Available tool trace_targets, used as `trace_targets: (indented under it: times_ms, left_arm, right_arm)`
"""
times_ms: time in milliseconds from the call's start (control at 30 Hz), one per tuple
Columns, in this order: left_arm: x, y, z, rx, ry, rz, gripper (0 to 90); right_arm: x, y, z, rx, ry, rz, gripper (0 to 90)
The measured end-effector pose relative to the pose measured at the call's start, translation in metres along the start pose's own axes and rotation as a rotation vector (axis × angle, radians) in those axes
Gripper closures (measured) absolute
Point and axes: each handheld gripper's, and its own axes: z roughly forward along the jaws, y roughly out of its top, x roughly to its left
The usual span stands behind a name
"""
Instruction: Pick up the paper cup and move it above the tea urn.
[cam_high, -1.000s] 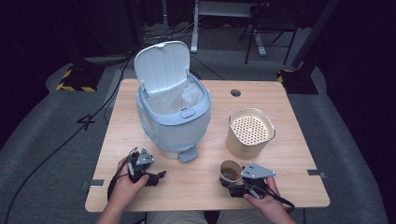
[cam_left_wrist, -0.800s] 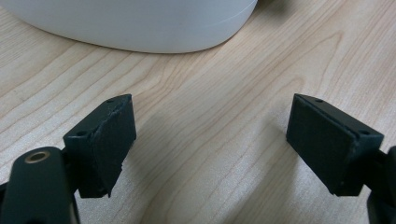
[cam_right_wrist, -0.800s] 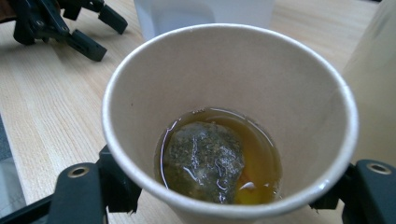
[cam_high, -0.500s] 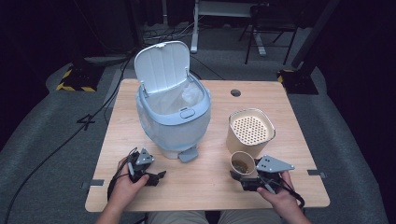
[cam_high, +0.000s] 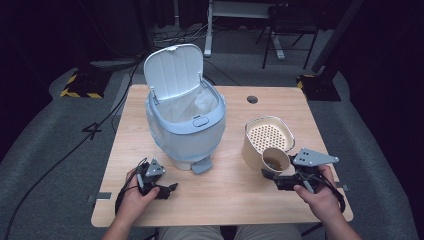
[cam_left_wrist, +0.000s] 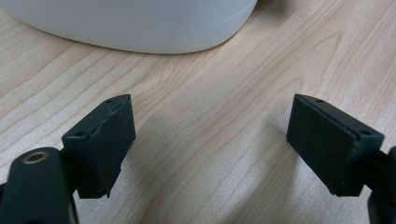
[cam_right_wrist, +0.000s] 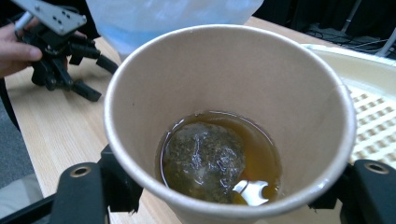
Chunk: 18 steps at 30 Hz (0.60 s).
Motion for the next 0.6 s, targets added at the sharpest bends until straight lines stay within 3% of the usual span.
trace_targets:
  times_ms: [267, 600]
  left_arm:
    - [0.000, 0.000, 0.000, 0.000, 0.002, 0.001, 16.1]
    - [0.000, 0.000, 0.000, 0.002, 0.006, 0.008, 16.1]
  right_arm:
    - [-0.023, 0.030, -0.013, -0.004, -0.048, -0.026, 30.3]
    - [-0.053, 0.048, -0.011, 0.013, -0.100, -0.045, 30.4]
